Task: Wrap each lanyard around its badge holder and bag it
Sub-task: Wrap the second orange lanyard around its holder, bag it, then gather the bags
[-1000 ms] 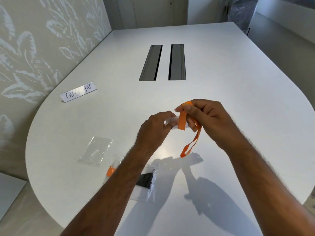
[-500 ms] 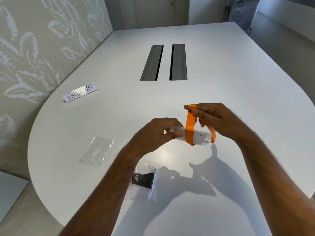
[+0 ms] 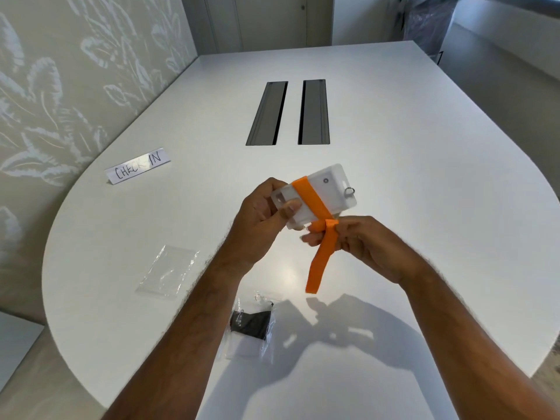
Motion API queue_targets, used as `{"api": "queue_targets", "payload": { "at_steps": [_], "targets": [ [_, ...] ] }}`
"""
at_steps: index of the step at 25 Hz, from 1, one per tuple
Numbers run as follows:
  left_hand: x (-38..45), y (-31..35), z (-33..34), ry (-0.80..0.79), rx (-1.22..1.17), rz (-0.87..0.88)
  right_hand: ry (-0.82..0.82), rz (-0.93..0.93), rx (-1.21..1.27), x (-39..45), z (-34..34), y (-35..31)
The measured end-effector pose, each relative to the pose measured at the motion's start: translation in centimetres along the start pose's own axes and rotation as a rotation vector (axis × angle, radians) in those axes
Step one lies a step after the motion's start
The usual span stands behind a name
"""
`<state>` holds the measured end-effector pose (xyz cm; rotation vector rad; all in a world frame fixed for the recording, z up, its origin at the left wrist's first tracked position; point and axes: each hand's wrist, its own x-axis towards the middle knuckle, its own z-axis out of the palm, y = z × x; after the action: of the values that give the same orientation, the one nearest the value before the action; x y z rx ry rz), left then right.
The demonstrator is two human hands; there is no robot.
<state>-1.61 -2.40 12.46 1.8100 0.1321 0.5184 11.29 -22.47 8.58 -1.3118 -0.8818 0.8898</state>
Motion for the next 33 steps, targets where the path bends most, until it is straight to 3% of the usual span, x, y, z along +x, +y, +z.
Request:
{"api": "queue_targets", "payload": {
  "at_steps": [6,13,17,21,28,33],
  "targets": [
    [0.6,-1.2,0.0,0.186,0.174,-0.078,0.089,-0.046,-0.237,-0.4,1.6,0.5],
    [1.5,-3.4,-0.1,0.226,0.551,-0.051,0.171,-0.142,-0.118,-0.5,2.6,-1.5],
    [0.9,-4.6,-0.1,0.141,0.696,0.068,0.195,-0.238,-0.017,0.1,2.0,-2.7],
    [1.1,-4.8,0.6,0.044,0.766,0.104,0.364,-0.254,-0.018,1.5,1.3,-3.9],
    [0.9,-5.1,0.7,-0.182,0.733,0.117,0.643,-0.193,-0.331,3.8,-0.2,-4.4],
    [0.7,-3.8,0.0,-0.311,0.665,0.120,0.604,-0.126,-0.501,4.4,-0.9,-2.5]
  ]
}}
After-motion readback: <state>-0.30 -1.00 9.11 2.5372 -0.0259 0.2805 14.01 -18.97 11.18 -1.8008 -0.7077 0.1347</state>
